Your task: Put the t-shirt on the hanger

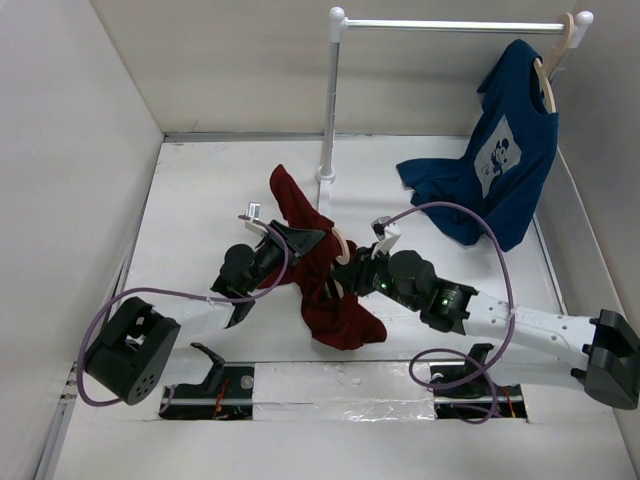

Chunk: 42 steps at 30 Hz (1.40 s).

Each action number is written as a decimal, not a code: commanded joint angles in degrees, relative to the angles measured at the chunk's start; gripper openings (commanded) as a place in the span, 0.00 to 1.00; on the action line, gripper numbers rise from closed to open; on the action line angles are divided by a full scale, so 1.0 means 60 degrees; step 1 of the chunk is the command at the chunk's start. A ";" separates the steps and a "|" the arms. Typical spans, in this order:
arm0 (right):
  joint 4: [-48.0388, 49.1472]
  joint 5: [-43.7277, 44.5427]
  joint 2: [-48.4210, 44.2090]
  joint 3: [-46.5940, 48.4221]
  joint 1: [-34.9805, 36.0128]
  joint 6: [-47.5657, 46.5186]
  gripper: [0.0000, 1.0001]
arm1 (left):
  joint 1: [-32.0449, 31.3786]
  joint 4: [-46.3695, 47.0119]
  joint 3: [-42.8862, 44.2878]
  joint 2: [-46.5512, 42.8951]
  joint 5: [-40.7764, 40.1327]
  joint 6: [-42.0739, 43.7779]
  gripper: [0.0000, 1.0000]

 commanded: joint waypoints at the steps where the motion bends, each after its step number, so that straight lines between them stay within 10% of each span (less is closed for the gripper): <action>1: 0.0786 0.0597 0.0206 -0.0016 0.0174 -0.0241 0.33 | -0.0035 0.0511 -0.0044 -0.0541 0.0083 0.0067 0.00; 14: 0.0464 0.1286 0.0645 -0.0163 0.0776 -0.0007 0.29 | -0.0035 -0.0498 0.0424 -0.1054 -0.0092 0.0448 0.00; 17: 0.0362 0.1403 0.0763 -0.0076 0.0863 0.0007 0.00 | -0.0035 -0.0717 0.0424 -0.1186 -0.0194 0.0550 0.00; 20: 0.0259 0.1608 0.0690 -0.0031 0.0951 0.0051 0.00 | -0.0035 -0.1738 0.0672 -0.1478 -0.0414 0.0900 0.00; 27: 0.0024 0.1784 -0.0055 -0.0250 0.1039 0.0213 0.00 | -0.0035 -0.5477 0.2122 -0.2636 -0.3308 0.3185 0.64; 42: -0.0298 0.1403 -0.0995 -0.0441 0.1127 0.0213 0.00 | 0.1649 -0.6506 0.4730 -0.0251 -0.3920 0.4053 0.75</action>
